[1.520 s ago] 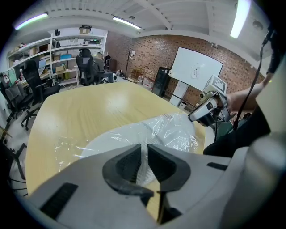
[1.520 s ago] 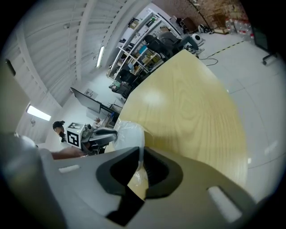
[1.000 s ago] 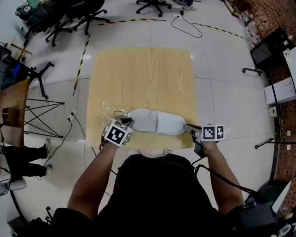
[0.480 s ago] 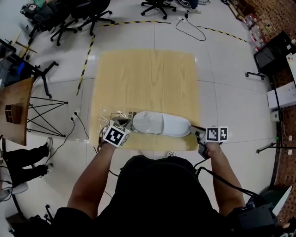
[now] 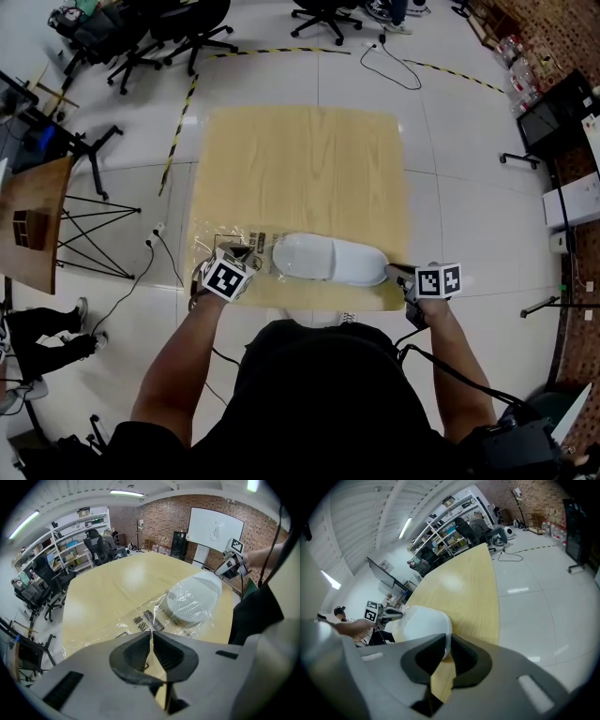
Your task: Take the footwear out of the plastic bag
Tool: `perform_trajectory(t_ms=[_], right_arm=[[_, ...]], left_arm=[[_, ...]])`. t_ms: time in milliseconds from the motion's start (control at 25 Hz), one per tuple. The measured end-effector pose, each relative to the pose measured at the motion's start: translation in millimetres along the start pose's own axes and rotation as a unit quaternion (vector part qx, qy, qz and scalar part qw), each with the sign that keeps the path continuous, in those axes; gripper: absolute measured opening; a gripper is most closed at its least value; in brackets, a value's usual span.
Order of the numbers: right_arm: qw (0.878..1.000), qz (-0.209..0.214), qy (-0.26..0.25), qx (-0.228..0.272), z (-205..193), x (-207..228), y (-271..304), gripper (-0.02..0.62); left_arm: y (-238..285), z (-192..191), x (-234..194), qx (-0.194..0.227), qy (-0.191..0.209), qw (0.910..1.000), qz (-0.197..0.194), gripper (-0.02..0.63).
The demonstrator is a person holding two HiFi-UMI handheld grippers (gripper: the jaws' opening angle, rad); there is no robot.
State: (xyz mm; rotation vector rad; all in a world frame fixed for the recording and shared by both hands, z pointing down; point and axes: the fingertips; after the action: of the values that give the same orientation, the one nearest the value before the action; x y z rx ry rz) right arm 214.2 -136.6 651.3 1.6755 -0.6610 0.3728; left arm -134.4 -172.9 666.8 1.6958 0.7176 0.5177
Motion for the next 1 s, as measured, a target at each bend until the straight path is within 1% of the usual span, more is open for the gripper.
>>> perform_trajectory(t_ms=[160, 560, 720, 840, 920, 1000], right_arm=[[1.000, -0.008, -0.014, -0.009, -1.3, 3.0, 0.0, 0.040], [0.999, -0.028, -0.021, -0.020, -4.0, 12.2, -15.4, 0.039], [0.999, -0.033, -0.021, -0.026, -6.1, 16.0, -19.8, 0.038], [0.999, -0.037, -0.025, -0.030, -7.8, 17.6, -22.8, 0.038], [0.998, -0.038, -0.025, -0.031, -10.2, 20.0, -24.4, 0.038], [0.999, -0.036, -0.020, -0.031, -10.6, 23.8, -25.8, 0.038]], left_arm=[[1.8, -9.0, -13.4, -0.010, -0.002, 0.9999, 0.013, 0.028], [-7.0, -24.4, -49.8, -0.020, -0.034, 0.9984, 0.040, 0.018], [-15.4, -19.5, -75.6, -0.009, -0.030, 0.9964, 0.079, 0.017], [-15.5, -24.4, -92.9, -0.016, -0.041, 0.9949, 0.090, 0.017], [-18.7, -19.4, -106.5, -0.011, -0.040, 0.9934, 0.107, 0.015], [-14.7, -15.0, -116.4, -0.014, -0.043, 0.9929, 0.110, 0.015]])
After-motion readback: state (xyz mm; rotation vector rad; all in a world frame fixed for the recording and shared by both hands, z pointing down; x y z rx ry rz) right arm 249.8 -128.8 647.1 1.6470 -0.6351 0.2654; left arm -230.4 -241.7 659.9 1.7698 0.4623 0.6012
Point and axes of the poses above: the fingertips, and each gripper's own axes: y forward along the fingers, x to its right, z out of its top, and after that the axes turned 12 degrees about -x, right-handed
